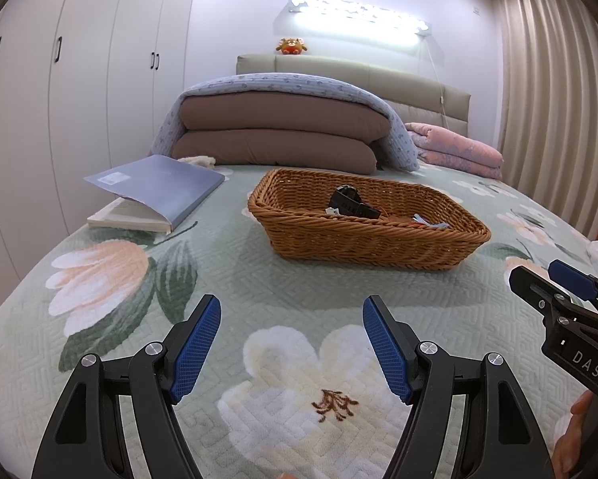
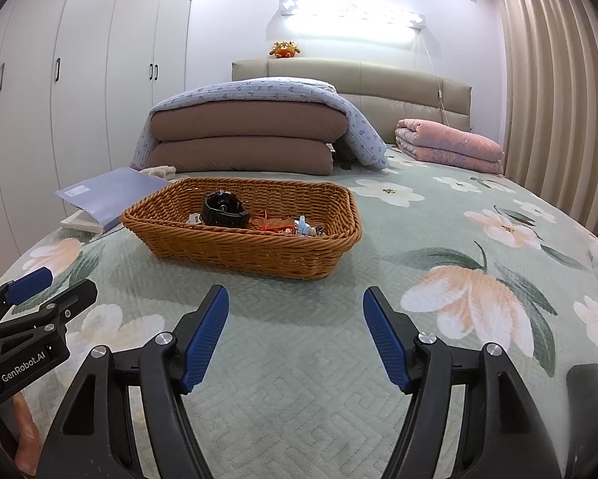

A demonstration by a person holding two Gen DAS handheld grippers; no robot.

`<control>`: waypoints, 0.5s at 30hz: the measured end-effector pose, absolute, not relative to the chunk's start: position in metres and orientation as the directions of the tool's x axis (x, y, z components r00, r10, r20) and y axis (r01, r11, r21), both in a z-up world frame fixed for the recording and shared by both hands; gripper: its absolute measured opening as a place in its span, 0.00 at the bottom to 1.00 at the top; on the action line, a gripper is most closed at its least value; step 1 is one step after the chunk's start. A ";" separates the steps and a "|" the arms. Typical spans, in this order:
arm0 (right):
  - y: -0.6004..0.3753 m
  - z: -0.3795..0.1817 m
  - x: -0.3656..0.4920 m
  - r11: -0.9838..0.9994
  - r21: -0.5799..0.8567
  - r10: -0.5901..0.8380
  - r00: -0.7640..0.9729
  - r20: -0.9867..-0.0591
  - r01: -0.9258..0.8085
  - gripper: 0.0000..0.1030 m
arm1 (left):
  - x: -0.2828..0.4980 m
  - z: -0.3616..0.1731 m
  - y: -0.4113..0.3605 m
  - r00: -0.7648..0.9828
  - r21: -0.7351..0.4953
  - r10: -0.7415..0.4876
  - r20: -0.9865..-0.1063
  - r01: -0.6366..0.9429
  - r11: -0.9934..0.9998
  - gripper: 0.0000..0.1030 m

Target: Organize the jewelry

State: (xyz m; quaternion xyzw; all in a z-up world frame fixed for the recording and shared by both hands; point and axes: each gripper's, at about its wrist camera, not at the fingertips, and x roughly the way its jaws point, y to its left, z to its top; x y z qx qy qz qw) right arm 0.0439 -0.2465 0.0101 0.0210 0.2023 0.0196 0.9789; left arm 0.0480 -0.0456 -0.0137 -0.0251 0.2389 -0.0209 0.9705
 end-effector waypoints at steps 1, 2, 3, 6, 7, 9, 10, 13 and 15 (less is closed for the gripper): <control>-0.246 0.010 0.044 0.998 0.049 0.047 0.917 -0.395 -0.030 0.71 | 0.048 -0.014 -0.046 0.885 -0.060 -0.053 -0.462 0.029 0.998 0.73; -0.246 0.010 0.044 0.998 0.049 0.046 0.917 -0.395 -0.029 0.72 | 0.048 -0.014 -0.046 0.885 -0.061 -0.054 -0.463 0.030 0.998 0.73; -0.247 0.010 0.044 0.998 0.049 0.046 0.918 -0.394 -0.029 0.73 | 0.049 -0.014 -0.046 0.884 -0.061 -0.057 -0.465 0.033 0.998 0.73; -0.246 0.010 0.043 0.998 0.048 0.046 0.919 -0.392 -0.030 0.74 | 0.050 -0.014 -0.046 0.882 -0.059 -0.060 -0.467 0.036 0.998 0.73; -0.247 0.010 0.043 0.998 0.047 0.047 0.919 -0.392 -0.031 0.74 | 0.050 -0.014 -0.046 0.883 -0.060 -0.061 -0.466 0.037 0.998 0.73; -0.247 0.010 0.042 0.998 0.047 0.047 0.919 -0.392 -0.031 0.74 | 0.050 -0.014 -0.046 0.883 -0.058 -0.060 -0.465 0.037 0.998 0.73; -0.247 0.010 0.042 0.998 0.046 0.047 0.919 -0.392 -0.031 0.74 | 0.050 -0.014 -0.046 0.883 -0.058 -0.060 -0.466 0.037 0.998 0.73; -0.247 0.011 0.042 0.998 0.046 0.047 0.919 -0.391 -0.032 0.74 | 0.050 -0.014 -0.045 0.883 -0.059 -0.059 -0.465 0.036 0.998 0.73; -0.247 0.011 0.042 0.998 0.045 0.047 0.919 -0.391 -0.032 0.74 | 0.050 -0.014 -0.045 0.884 -0.058 -0.058 -0.464 0.035 0.998 0.73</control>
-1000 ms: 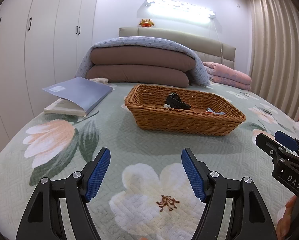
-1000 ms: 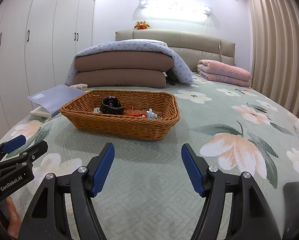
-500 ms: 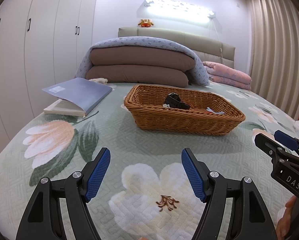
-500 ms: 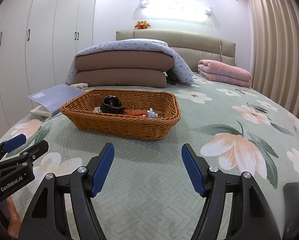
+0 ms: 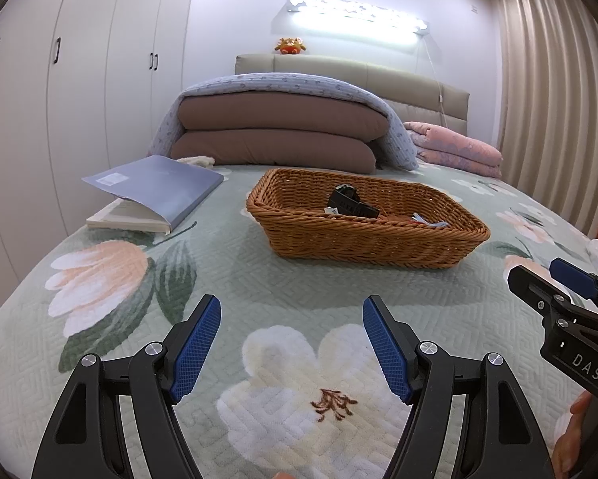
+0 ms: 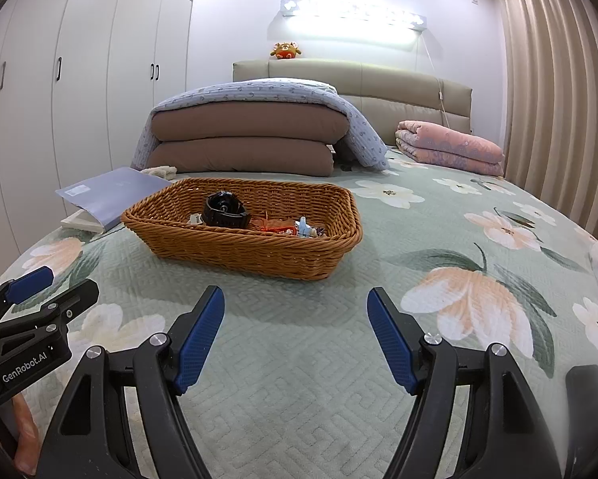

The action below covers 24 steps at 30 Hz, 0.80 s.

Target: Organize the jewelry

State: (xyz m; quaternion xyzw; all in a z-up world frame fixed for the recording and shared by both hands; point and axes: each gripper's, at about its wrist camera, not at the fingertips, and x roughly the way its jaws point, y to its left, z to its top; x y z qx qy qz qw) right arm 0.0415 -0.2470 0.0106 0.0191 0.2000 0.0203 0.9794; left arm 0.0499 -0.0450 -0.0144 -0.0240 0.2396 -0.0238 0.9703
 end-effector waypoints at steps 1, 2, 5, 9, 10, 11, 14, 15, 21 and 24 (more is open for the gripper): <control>-0.247 0.011 0.042 0.998 0.046 0.047 0.919 -0.391 -0.032 0.74 | 0.050 -0.014 -0.045 0.885 -0.057 -0.056 -0.463 0.034 0.998 0.73; -0.247 0.010 0.042 0.998 0.045 0.048 0.919 -0.391 -0.032 0.74 | 0.049 -0.014 -0.044 0.886 -0.057 -0.054 -0.461 0.031 0.998 0.73; -0.247 0.010 0.042 0.998 0.045 0.047 0.919 -0.391 -0.032 0.74 | 0.049 -0.014 -0.043 0.887 -0.062 -0.051 -0.459 0.025 0.998 0.73; -0.247 0.011 0.042 0.999 0.044 0.047 0.919 -0.391 -0.032 0.74 | 0.053 -0.015 -0.039 0.881 -0.077 -0.051 -0.471 0.017 0.997 0.73; -0.246 0.011 0.041 0.999 0.043 0.047 0.919 -0.391 -0.033 0.74 | 0.053 -0.015 -0.038 0.881 -0.081 -0.052 -0.471 0.016 0.997 0.73; -0.246 0.011 0.041 0.998 0.044 0.048 0.919 -0.391 -0.033 0.74 | 0.053 -0.015 -0.038 0.881 -0.081 -0.053 -0.471 0.016 0.997 0.73; -0.246 0.011 0.041 0.999 0.042 0.047 0.919 -0.391 -0.033 0.74 | 0.052 -0.015 -0.038 0.881 -0.073 -0.051 -0.470 0.018 0.997 0.73; -0.246 0.011 0.041 0.999 0.041 0.047 0.919 -0.392 -0.033 0.74 | 0.052 -0.015 -0.039 0.882 -0.070 -0.049 -0.468 0.018 0.997 0.73; -0.245 0.011 0.040 0.999 0.031 0.047 0.920 -0.390 -0.038 0.74 | 0.052 -0.015 -0.039 0.884 -0.069 -0.050 -0.465 0.021 0.997 0.73; -0.246 0.011 0.039 0.999 0.030 0.048 0.920 -0.390 -0.040 0.74 | 0.049 -0.013 -0.039 0.894 -0.060 -0.043 -0.445 0.018 0.998 0.73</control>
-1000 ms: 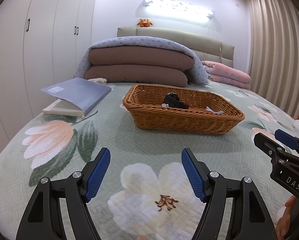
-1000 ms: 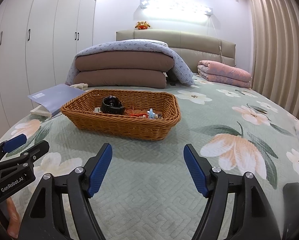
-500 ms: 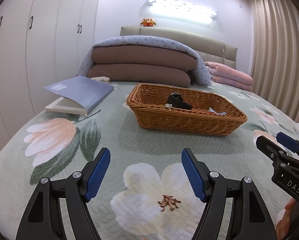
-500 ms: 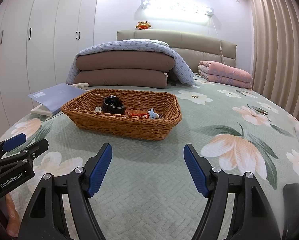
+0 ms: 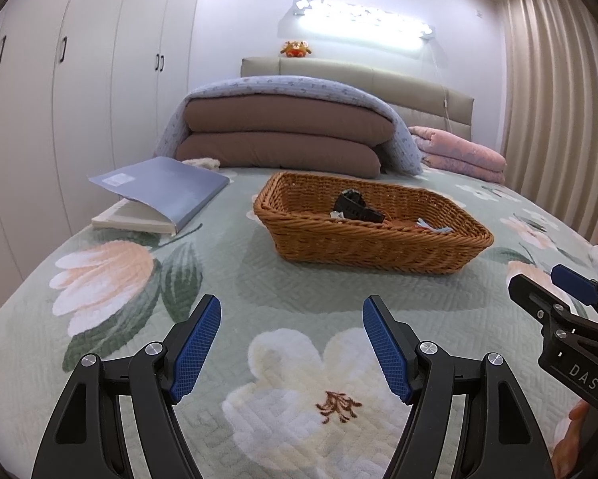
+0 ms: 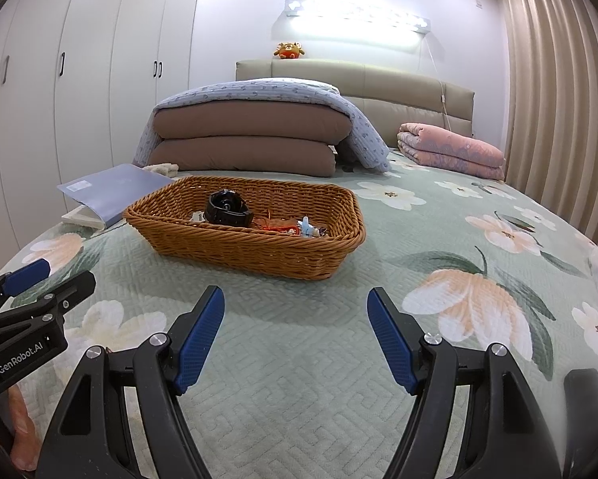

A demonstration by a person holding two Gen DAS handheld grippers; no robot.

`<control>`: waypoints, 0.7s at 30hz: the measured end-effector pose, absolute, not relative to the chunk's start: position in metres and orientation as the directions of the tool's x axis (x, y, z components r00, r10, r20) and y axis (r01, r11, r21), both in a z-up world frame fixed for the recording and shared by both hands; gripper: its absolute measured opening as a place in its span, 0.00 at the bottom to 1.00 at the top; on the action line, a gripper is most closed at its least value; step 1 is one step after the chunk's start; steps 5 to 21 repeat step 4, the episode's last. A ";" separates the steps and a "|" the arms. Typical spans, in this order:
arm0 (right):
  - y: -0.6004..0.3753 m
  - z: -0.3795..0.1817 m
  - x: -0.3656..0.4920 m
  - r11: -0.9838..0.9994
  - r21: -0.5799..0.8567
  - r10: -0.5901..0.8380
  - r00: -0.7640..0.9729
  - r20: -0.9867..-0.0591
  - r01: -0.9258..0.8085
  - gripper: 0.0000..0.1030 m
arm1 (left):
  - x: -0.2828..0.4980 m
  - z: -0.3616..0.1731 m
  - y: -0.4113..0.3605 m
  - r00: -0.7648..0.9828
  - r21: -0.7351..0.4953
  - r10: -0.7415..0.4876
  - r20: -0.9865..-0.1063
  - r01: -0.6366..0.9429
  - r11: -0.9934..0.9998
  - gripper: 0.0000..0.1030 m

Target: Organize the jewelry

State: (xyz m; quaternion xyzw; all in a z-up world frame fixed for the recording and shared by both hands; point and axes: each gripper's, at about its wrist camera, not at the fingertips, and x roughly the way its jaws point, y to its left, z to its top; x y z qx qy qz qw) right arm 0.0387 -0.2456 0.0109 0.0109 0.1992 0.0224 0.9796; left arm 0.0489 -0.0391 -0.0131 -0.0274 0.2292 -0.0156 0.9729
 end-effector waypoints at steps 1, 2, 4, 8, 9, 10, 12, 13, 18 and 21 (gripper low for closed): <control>-0.245 0.011 0.039 0.999 0.030 0.048 0.920 -0.390 -0.039 0.74 | 0.048 -0.012 -0.040 0.898 -0.055 -0.038 -0.438 0.015 0.998 0.73; -0.245 0.011 0.039 0.999 0.030 0.048 0.920 -0.390 -0.039 0.74 | 0.047 -0.011 -0.041 0.902 -0.049 -0.034 -0.431 0.014 0.999 0.73; -0.245 0.011 0.039 0.999 0.030 0.049 0.919 -0.391 -0.041 0.74 | 0.046 -0.011 -0.043 0.903 -0.041 -0.041 -0.428 0.026 0.999 0.73; -0.245 0.011 0.039 0.999 0.030 0.049 0.919 -0.391 -0.041 0.74 | 0.046 -0.011 -0.043 0.903 -0.041 -0.041 -0.428 0.026 0.999 0.73; -0.245 0.011 0.039 0.999 0.030 0.049 0.919 -0.391 -0.041 0.74 | 0.046 -0.011 -0.043 0.903 -0.041 -0.041 -0.428 0.026 0.999 0.73; -0.245 0.011 0.039 0.999 0.030 0.049 0.919 -0.391 -0.041 0.74 | 0.046 -0.011 -0.043 0.903 -0.041 -0.041 -0.428 0.026 0.999 0.73; -0.245 0.011 0.039 0.999 0.030 0.049 0.919 -0.391 -0.041 0.74 | 0.046 -0.011 -0.043 0.903 -0.041 -0.041 -0.428 0.026 0.999 0.73; -0.245 0.011 0.039 0.999 0.030 0.049 0.919 -0.391 -0.041 0.74 | 0.046 -0.011 -0.043 0.903 -0.041 -0.041 -0.428 0.026 0.999 0.73; -0.245 0.011 0.039 0.999 0.030 0.049 0.919 -0.391 -0.041 0.74 | 0.046 -0.011 -0.043 0.903 -0.041 -0.041 -0.428 0.026 0.999 0.73; -0.245 0.011 0.039 0.999 0.030 0.049 0.919 -0.391 -0.041 0.74 | 0.046 -0.011 -0.043 0.903 -0.041 -0.041 -0.428 0.026 0.999 0.73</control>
